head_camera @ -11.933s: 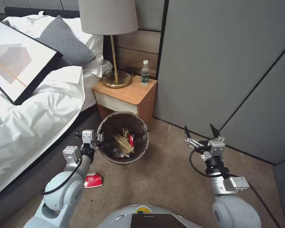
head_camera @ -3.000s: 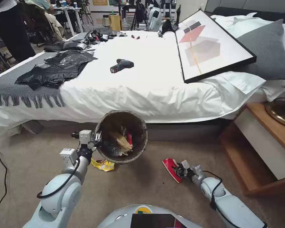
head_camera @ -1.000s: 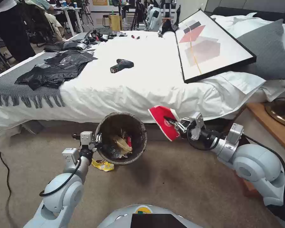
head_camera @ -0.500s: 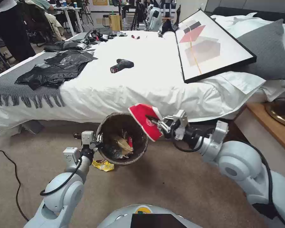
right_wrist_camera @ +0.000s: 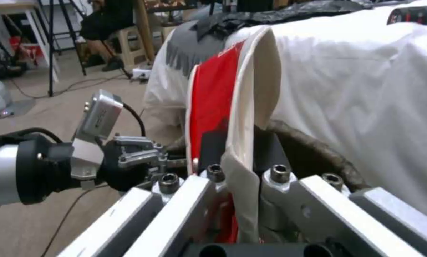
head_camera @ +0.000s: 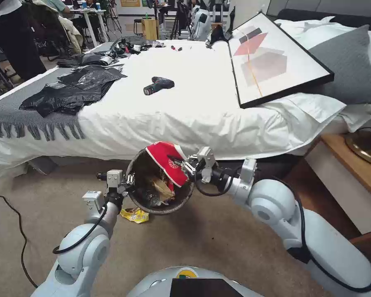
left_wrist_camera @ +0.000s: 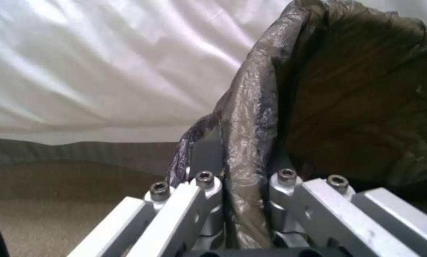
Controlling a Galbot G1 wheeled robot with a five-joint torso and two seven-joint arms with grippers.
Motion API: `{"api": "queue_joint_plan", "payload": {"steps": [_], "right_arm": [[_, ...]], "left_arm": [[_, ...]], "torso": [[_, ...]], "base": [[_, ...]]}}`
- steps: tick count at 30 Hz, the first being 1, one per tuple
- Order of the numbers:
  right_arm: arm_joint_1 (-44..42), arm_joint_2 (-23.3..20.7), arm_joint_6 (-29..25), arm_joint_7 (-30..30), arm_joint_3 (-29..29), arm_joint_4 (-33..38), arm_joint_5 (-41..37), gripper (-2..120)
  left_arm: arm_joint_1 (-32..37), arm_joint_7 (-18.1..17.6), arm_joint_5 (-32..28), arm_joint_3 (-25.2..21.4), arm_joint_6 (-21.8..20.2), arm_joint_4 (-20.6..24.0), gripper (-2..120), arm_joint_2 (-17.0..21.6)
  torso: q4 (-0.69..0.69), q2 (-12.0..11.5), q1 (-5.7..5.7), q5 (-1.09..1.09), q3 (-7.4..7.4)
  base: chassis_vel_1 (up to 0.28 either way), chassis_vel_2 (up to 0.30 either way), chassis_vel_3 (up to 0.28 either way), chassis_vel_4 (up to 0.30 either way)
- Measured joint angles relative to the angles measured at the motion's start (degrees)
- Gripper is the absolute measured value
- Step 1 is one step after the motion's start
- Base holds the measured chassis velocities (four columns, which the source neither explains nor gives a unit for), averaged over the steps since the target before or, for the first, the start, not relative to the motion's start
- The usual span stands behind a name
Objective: Pick up the trash bin, then pick up the garbage from the floor and place it into the trash bin.
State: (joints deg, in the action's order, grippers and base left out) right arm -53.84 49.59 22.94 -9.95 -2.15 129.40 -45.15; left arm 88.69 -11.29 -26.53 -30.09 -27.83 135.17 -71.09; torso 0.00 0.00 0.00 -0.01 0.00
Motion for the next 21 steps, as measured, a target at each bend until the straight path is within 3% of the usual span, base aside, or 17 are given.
{"api": "queue_joint_plan", "payload": {"steps": [5, 21], "right_arm": [[-0.07, 0.34, -0.32, 0.55, 0.7, -0.76, 2.11, 3], [0.05, 1.62, -2.91, 0.1, 2.8, -2.5, 7.24, 59]], "left_arm": [[-0.05, -0.04, -0.03, -0.12, 0.03, 0.0, 6, -0.07], [0.09, 0.6, 0.04, -0.13, 0.08, 0.29, 6, -0.48]], "torso": [[0.0, 0.0, 0.0, 0.0, 0.0], [0.0, 0.0, 0.0, 0.0, 0.0]], "base": [[0.0, 0.0, 0.0, 0.0], [0.0, 0.0, 0.0, 0.0]]}}
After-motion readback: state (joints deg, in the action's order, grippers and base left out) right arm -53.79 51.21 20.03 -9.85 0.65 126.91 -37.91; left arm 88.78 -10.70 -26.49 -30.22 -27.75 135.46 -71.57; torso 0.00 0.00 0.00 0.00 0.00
